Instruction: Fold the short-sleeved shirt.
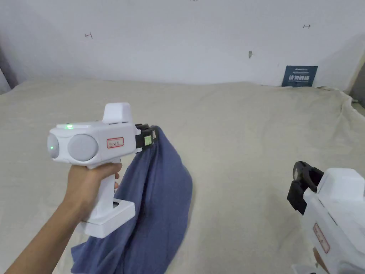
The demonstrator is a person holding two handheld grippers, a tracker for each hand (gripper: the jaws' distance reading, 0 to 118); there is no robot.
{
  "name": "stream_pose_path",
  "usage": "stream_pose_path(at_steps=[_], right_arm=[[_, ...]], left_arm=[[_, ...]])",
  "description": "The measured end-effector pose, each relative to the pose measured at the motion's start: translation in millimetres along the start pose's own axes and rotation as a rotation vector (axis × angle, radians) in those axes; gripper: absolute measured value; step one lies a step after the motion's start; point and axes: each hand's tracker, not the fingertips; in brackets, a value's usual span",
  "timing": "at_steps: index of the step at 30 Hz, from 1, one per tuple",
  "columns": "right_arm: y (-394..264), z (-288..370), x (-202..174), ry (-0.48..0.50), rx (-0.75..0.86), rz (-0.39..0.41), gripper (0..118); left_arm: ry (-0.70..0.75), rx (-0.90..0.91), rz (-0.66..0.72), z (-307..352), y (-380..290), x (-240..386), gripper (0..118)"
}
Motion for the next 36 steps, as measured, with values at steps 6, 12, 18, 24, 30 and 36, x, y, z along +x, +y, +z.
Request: stream_pose_path(at_steps=[6, 12, 18, 24, 30, 36], right_arm=[[7, 20, 33, -0.081, 0.035, -0.009, 0], [10, 36, 56, -0.142, 0.047, -0.003, 0], [1, 41, 73, -0.173, 0.031, -0.012, 0], [-7, 42, 75, -0.173, 0.005, -0.021, 0], [-19, 38, 75, -0.163, -0.028, -0.04, 0], [-26, 38, 74, -0.149, -0.052, -0.05, 0]], left_arm=[[-0.121, 0.034, -0.159, -23, 29, 78, 1], [-0.217, 0.022, -0.201, -52, 21, 128, 1], [-0.332, -0.121, -0.248, -88, -43, 145, 1], [-0.299, -0.34, -0.293, -124, -133, 151, 1], [-0.184, -0.524, -0.288, -159, -203, 142, 1], [-0.078, -0.622, -0.224, -188, -234, 129, 1]])
